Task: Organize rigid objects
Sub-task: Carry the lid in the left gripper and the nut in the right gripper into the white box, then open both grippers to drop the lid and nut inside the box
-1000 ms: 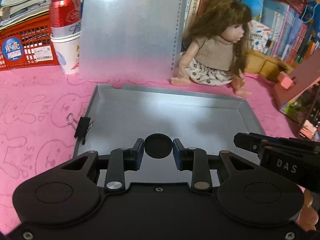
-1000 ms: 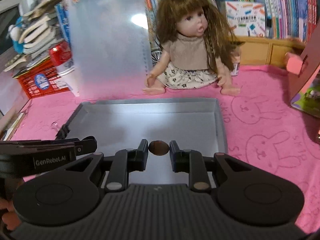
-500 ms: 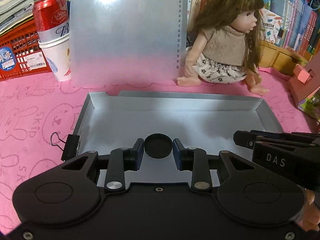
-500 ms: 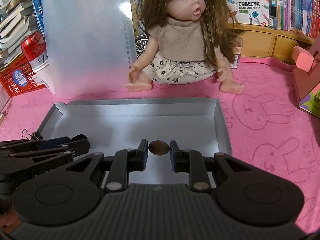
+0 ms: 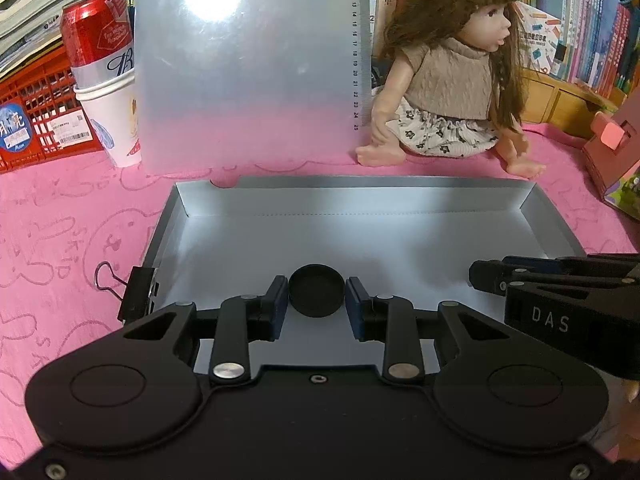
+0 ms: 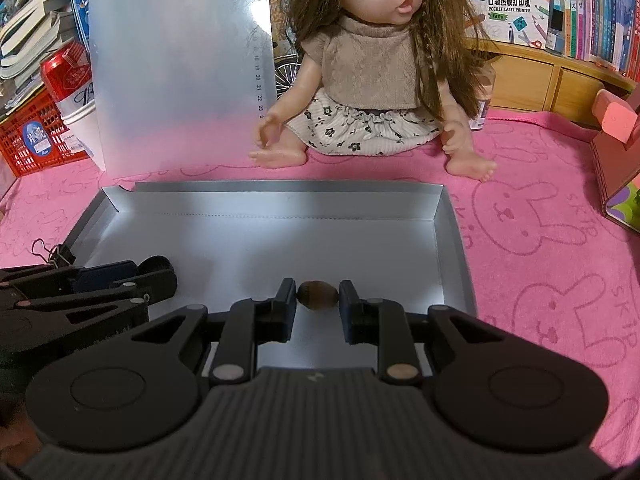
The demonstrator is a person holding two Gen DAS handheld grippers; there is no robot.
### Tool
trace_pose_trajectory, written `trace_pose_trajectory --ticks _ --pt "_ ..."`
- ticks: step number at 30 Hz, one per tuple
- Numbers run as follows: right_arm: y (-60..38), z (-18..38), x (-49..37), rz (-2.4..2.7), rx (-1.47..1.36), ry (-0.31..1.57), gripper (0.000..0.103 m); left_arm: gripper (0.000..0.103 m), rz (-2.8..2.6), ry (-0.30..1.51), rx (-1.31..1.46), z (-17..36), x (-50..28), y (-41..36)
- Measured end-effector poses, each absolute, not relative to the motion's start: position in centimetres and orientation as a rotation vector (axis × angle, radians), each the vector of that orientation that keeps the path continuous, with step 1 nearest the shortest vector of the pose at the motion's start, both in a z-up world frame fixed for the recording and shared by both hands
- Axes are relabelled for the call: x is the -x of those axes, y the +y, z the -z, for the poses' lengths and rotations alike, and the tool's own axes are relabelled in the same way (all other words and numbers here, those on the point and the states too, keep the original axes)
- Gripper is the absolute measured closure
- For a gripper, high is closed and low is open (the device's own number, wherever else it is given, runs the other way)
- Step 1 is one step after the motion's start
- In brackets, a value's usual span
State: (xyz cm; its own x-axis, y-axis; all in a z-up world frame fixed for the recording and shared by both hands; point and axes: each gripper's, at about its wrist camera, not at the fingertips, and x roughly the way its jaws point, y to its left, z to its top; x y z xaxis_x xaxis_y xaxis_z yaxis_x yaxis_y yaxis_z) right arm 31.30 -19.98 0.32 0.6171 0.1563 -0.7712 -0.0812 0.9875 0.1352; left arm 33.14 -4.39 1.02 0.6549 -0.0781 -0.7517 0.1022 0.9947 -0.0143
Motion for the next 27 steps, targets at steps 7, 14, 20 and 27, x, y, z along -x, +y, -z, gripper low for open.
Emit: trace_pose_trajectory --ticks 7,14,20,27 --pt "-19.9 -0.5 -30.8 -0.142 -0.073 0.886 0.046 0.057 0.104 0.847 0.019 -1.5 -32.8 -3.8" --pt "-19.9 -1.9 -29.3 -0.142 -0.034 0.837 0.029 0.039 0.101 0.794 -0.02 -3.0 -31.2 -3.7" --pt "-20.0 -2.8 -27.6 -0.15 0.0 0.802 0.017 0.028 0.096 0.762 -0.048 -3.8 -29.2 -3.2" --pt "-20.2 -4.3 -25.2 -0.176 0.008 0.758 0.012 0.025 0.134 0.731 -0.029 -5.3 -26.3 -2.2"
